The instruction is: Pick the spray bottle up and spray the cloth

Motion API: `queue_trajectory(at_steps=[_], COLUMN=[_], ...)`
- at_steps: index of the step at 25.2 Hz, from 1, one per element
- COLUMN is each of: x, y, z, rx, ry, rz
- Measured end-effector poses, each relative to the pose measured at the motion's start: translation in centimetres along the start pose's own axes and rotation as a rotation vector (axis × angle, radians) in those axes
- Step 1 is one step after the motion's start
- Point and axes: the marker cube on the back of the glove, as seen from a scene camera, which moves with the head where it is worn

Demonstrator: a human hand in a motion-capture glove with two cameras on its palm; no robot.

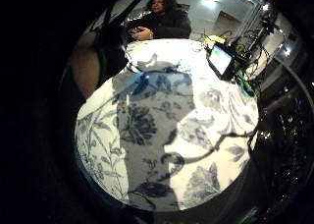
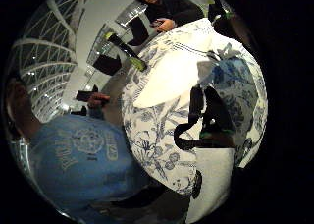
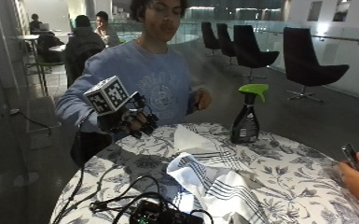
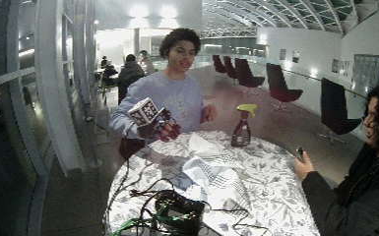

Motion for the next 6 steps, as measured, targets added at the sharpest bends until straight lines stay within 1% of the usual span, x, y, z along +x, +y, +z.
queue_trajectory(at_steps=[6], x=[1.4], y=[0.9], z=[-0.2], rx=[-0.026], ry=[0.027], rz=[0.029])
